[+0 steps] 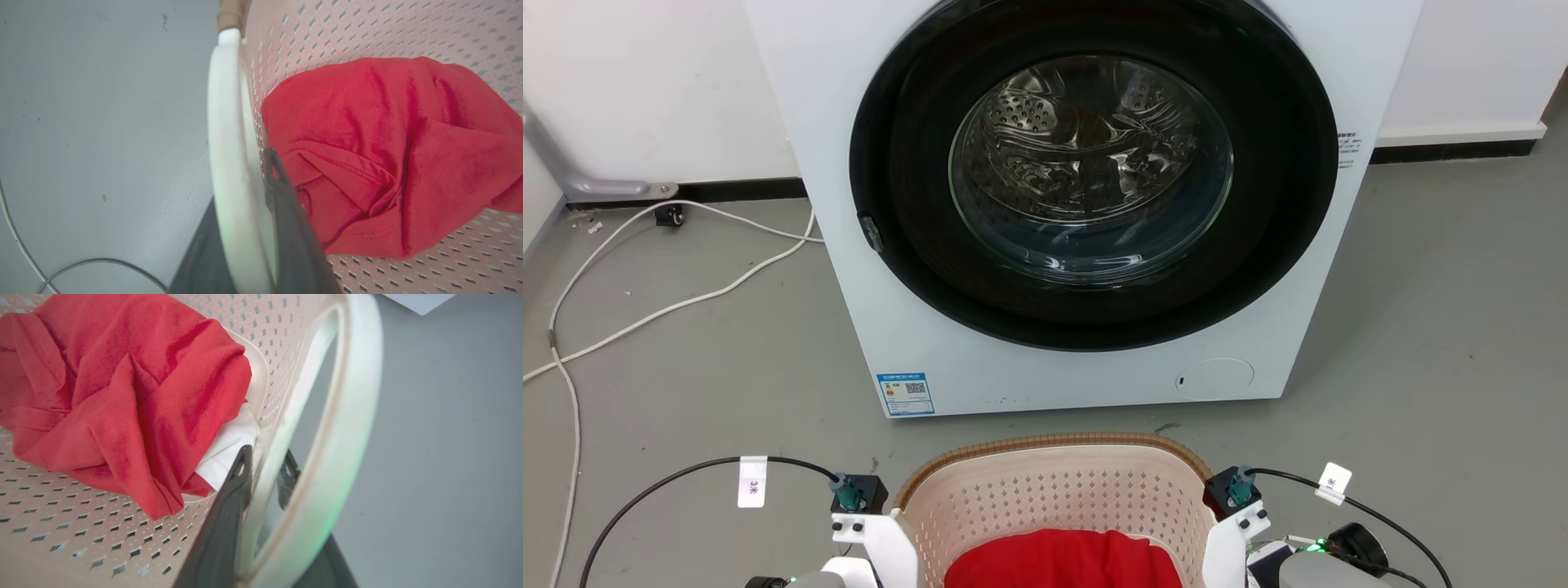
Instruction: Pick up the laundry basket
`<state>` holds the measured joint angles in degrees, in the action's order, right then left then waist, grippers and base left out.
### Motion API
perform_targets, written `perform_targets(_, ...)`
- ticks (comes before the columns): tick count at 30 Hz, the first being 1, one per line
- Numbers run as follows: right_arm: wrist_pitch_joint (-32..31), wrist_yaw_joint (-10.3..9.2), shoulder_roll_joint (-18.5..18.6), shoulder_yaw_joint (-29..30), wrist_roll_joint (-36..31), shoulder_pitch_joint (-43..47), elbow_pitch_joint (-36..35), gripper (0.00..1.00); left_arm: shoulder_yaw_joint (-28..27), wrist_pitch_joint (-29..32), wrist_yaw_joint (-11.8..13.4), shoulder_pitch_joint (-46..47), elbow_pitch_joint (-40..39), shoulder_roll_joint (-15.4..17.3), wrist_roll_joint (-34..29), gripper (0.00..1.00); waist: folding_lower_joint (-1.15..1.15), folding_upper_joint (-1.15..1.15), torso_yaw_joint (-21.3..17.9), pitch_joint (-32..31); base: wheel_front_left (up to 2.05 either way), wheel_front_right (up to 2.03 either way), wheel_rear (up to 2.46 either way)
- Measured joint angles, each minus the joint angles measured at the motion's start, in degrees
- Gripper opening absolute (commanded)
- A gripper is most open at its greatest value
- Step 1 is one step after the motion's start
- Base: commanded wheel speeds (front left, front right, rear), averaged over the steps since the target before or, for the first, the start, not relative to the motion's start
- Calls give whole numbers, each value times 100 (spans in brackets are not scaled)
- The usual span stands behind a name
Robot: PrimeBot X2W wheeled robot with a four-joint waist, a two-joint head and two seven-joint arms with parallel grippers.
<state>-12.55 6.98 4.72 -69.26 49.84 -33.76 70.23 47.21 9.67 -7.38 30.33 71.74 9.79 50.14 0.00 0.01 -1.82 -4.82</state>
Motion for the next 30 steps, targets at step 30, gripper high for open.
perform_targets(30, 99, 0, 10, -312, 335, -31, 57, 0, 363, -73, 0, 2, 34, 21, 359, 0, 0, 0, 18, 24, 0, 0, 0)
